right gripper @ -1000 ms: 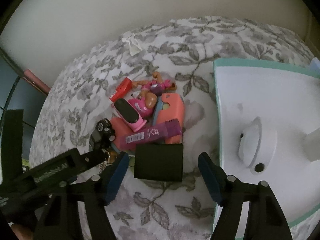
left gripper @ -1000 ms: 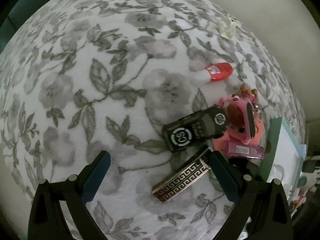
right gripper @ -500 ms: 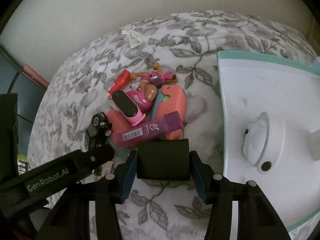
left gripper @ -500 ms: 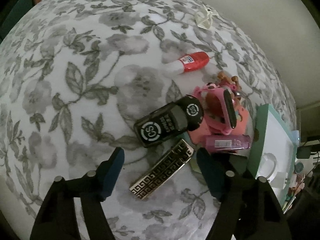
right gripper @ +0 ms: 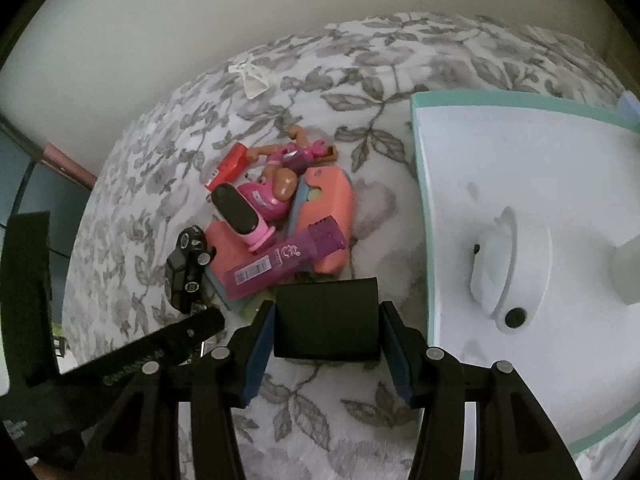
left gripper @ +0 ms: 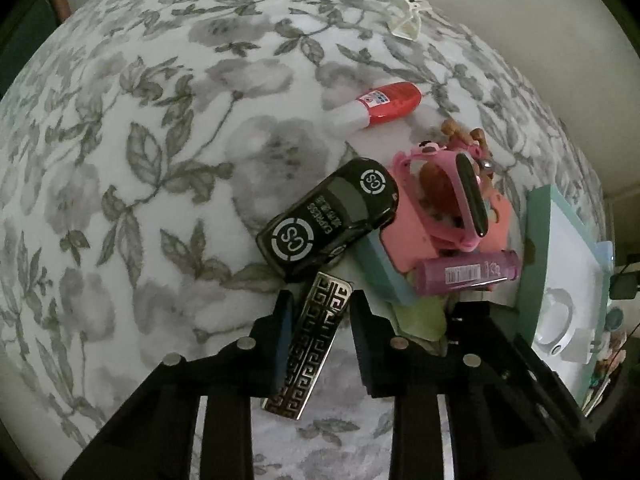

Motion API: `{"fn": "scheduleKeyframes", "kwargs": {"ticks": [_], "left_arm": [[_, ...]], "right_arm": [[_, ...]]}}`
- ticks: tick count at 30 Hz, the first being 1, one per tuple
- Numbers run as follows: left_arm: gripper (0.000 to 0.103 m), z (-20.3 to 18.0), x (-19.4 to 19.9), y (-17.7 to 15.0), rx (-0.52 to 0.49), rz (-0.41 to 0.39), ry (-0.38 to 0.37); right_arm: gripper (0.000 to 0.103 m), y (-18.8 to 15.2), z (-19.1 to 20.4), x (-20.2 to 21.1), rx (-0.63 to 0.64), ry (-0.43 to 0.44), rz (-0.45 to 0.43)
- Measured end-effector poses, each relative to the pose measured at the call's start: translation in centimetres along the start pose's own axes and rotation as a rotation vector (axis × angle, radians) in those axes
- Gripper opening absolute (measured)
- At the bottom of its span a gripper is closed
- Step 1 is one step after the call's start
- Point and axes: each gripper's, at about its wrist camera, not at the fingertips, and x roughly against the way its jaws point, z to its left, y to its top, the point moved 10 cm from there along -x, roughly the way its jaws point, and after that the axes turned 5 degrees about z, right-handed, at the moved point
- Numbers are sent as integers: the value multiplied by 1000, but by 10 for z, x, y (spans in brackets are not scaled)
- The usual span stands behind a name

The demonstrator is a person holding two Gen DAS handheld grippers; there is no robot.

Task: Organize rigid objects
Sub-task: 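Grasp the patterned lighter with the left tool while the right grasps the black charger, then lower both held items into the tray and open both tools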

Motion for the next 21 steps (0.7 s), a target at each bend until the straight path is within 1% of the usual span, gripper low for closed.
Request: {"fn": "scheduleKeyframes", "kwargs": {"ticks": [3,5,7,10,12,14,17,18,21], "left_arm": [[22,1,4,1,11,-10,-15],[22,0,10,3,9,-26,-27],[22,-2,17,6,-7,-47,-23],[22,-5,28,10,-18,-76,-28],[22,-5,44,9,-27,-112,-34],[21,-12,64,13,-50,-172,-34],[21,-20,88,16,-93,-237,-36],[21,-29,95,16,-118,-256,-49],[21,-47,104,15,-164,-276,-80]], "right_arm": [[54,-1,0,2,-6,-1,4],[54,-1,-1,5,-15,4,1],[54,1,-1,10,-31,18,-9],[54,5,1,24,-34,38,-41],[54,8,0,34,-38,39,-64],[54,11,-2,45,-43,29,-89],[54,15,-8,63,-44,3,-130],[54,17,-12,67,-48,-3,-140],[54,18,-29,79,-72,-43,-165]]}}
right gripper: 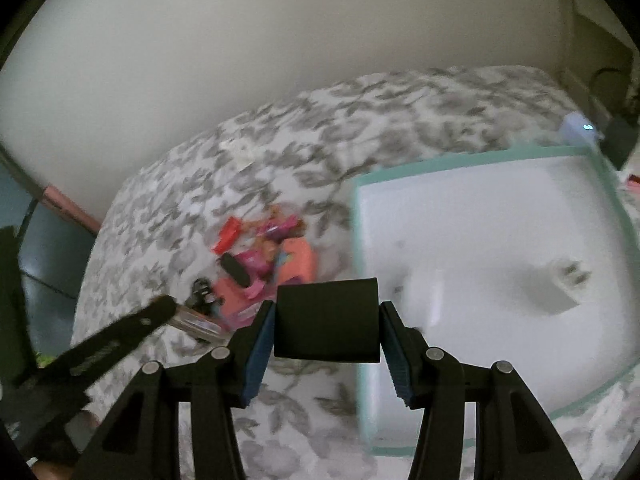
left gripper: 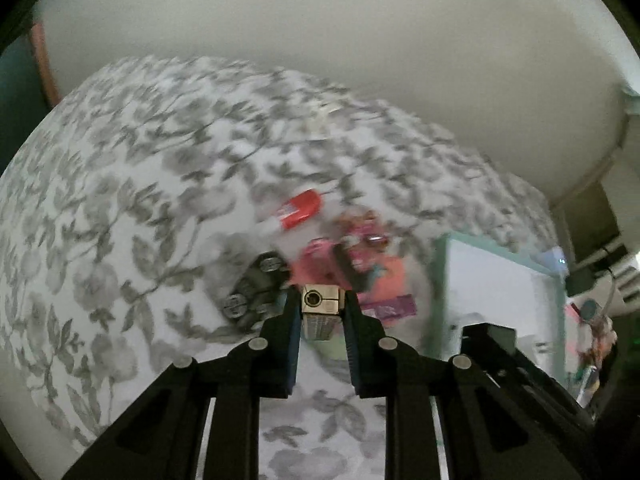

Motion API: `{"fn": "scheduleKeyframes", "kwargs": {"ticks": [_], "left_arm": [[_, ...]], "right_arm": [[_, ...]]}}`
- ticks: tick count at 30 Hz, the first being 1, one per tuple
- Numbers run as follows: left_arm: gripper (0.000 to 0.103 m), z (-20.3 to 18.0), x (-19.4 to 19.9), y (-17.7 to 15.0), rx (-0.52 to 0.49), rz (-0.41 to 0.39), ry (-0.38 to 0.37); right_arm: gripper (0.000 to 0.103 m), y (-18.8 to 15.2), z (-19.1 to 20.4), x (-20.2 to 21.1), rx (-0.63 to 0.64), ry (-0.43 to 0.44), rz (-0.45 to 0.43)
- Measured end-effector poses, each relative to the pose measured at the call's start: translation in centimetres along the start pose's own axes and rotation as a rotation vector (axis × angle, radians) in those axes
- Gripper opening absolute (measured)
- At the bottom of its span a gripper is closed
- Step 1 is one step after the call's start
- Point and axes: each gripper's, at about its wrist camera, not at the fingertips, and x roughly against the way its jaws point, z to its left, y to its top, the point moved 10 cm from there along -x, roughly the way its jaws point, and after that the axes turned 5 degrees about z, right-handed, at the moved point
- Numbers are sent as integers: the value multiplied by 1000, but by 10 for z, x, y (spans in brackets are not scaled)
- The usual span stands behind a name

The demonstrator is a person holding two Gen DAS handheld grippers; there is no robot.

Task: Organize rigid objects
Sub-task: 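Lower both held items into the tray and open both tools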

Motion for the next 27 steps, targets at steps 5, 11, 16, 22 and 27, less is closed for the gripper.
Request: {"fn": "scheduleKeyframes", "kwargs": {"ticks": [5,11,16,22,27], "left_arm": [[21,-37,7,-10,-56,17,-97],[21,-80,14,-22,-151,14,-143],[21,-115,17,-39,-222,48,-210],[21,-145,10,-67,-286,132,-263],[21,-152,-9,-85,-330,197,-235]], "right_arm": [[54,-1,-43,2,-55,-96,11],[54,-1,-84,13,-151,-115,1],[54,-1,-106,25,-215,-118,-17],[54,-3,-131,39,-252,-173,-35],[54,-10,-142,33,-274,-180,-5]]}}
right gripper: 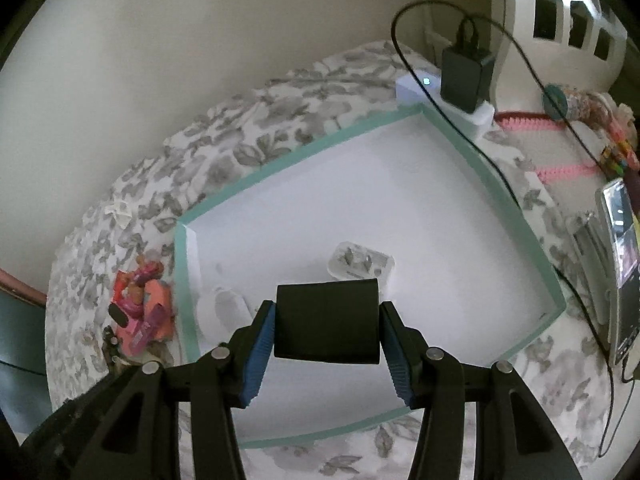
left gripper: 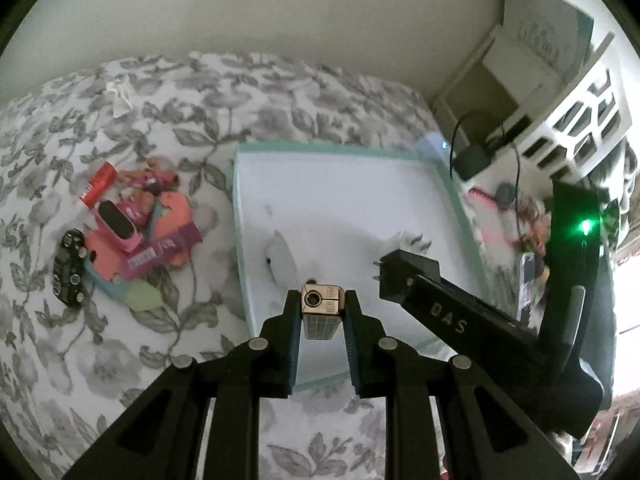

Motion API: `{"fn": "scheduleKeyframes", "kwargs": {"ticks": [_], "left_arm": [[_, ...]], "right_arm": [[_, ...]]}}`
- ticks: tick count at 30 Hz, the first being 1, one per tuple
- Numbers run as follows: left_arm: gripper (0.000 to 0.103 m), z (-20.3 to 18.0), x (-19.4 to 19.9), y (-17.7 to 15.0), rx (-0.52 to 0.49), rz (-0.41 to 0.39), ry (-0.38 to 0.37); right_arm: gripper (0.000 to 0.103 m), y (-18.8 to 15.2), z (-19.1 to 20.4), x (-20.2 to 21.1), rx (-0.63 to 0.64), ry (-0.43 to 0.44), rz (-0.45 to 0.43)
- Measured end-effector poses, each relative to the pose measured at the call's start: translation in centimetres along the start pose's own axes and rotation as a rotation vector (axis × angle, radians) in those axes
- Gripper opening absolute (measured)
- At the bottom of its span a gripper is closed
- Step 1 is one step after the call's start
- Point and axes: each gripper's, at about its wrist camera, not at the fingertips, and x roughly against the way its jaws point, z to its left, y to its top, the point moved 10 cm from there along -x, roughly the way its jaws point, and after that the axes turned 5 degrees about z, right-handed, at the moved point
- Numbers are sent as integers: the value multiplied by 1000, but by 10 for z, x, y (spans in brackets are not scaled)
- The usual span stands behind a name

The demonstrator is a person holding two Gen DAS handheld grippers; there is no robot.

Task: Organize rigid objects
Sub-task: 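Lower both held items into the tray and open both tools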

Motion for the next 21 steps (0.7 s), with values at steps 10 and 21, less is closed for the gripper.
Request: {"fn": "scheduleKeyframes", "kwargs": {"ticks": [10,21], "left_arm": [[21,5,-28,0,9,43,18],[21,12,-44,9,43,32,14]], "right_arm": [[55,-18,-9,-37,3,-33,110],[56,-19,-12,-40,7,-56,113]]}}
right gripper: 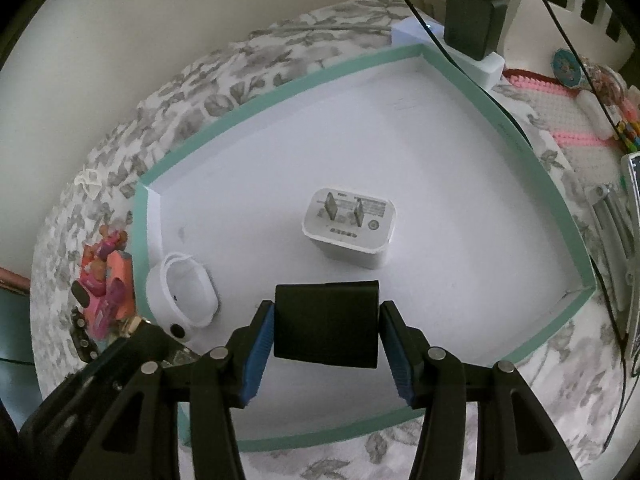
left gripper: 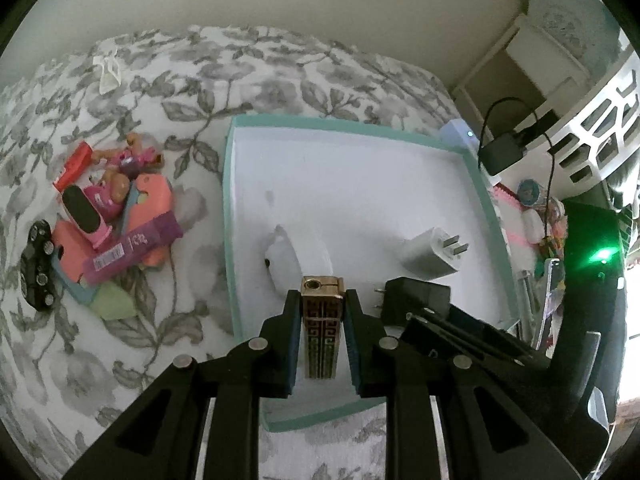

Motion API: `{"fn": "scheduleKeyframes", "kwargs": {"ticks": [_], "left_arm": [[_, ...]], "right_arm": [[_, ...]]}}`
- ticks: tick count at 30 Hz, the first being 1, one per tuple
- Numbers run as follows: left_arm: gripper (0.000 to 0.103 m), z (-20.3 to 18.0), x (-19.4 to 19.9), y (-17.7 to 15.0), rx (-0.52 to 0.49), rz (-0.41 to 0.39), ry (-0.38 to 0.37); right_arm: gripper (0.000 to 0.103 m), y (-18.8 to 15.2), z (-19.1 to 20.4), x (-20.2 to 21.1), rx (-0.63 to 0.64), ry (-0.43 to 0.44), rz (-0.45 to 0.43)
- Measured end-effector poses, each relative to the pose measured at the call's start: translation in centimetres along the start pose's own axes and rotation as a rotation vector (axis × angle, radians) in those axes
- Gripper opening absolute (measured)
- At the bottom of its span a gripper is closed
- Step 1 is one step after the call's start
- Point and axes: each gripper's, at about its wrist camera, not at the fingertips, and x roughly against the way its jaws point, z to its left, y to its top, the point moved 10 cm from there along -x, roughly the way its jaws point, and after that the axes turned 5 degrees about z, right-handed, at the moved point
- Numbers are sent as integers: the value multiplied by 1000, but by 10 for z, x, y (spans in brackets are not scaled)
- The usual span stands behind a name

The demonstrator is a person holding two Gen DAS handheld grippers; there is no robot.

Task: Organize rigid objects
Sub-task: 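Lower both held items into the tray and open both tools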

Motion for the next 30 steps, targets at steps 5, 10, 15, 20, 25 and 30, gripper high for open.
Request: {"fn": "scheduleKeyframes", "kwargs": {"ticks": [5,10,15,20,25,30], "left_arm": [[21,5,-5,-1,35,31,-23],[22,1,-6,-1,9,37,16],[21,3,-6,-2,10,46,20],[23,4,-7,-3,18,59,22],[30,8,-1,-3,27,52,26],[44,15,14,2,51,9,27]], "right_arm": [[57,0,-2,-2,14,-39,-1],[57,0,-3,-2,1,-32,-1],[57,-1,-3,-1,-6,-34,0],[58,-1,-2,0,8,-44,2],[60,1,1,3,14,-41,-9],[66,5,3,16,20,-38,-48]]}}
